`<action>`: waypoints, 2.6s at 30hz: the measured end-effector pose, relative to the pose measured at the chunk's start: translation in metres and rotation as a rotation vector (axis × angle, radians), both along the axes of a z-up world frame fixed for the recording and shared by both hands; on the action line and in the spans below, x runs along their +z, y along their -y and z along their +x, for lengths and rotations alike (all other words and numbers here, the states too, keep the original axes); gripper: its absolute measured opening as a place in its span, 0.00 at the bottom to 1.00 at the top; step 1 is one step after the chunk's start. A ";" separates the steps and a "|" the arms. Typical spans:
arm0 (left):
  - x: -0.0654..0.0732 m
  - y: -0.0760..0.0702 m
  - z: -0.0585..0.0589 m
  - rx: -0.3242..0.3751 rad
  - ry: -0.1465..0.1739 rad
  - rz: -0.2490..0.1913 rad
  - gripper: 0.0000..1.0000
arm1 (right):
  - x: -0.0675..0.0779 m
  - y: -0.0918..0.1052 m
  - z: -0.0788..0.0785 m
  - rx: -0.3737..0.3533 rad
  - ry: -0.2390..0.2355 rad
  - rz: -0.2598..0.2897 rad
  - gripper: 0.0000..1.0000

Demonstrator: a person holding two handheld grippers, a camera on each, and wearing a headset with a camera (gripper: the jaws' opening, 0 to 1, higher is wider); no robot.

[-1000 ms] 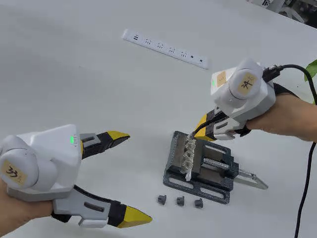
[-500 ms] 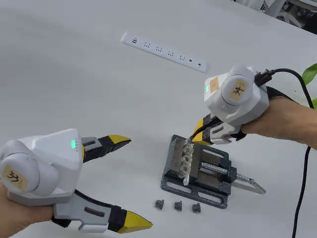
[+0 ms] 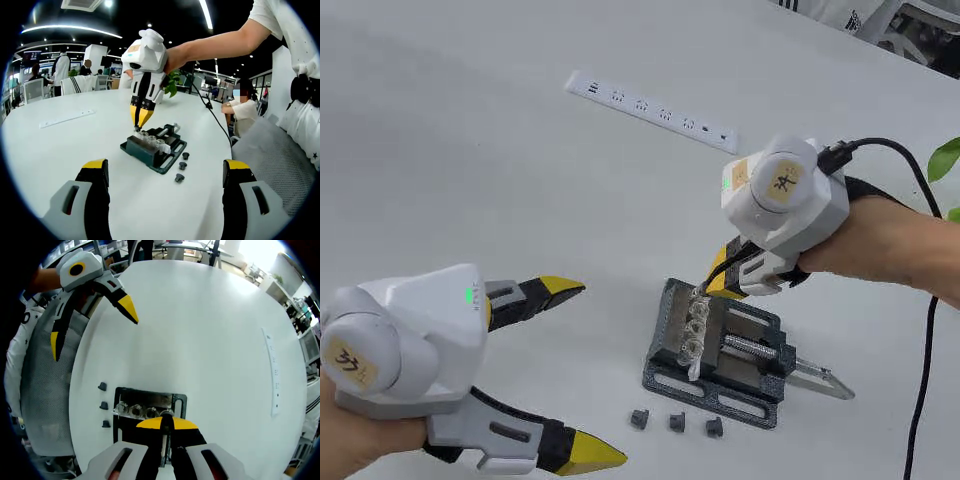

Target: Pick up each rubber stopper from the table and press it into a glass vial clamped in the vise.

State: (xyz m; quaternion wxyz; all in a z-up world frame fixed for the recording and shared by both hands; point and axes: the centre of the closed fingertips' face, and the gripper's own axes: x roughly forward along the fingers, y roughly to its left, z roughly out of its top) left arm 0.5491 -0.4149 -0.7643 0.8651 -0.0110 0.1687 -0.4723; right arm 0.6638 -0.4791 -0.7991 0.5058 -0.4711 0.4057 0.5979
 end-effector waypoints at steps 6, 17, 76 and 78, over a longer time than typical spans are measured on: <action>0.001 0.001 0.001 0.000 0.003 -0.005 0.94 | -0.001 -0.001 0.000 0.005 0.008 -0.013 0.00; 0.002 0.002 0.002 0.002 0.006 -0.007 0.94 | -0.002 -0.002 0.001 0.001 0.007 -0.044 0.00; 0.022 0.008 -0.002 -0.005 0.036 0.029 0.93 | -0.005 -0.003 0.003 -0.045 -0.012 -0.069 0.00; 0.021 0.007 -0.004 -0.004 0.035 0.037 0.93 | -0.004 -0.002 0.001 -0.037 0.003 -0.068 0.00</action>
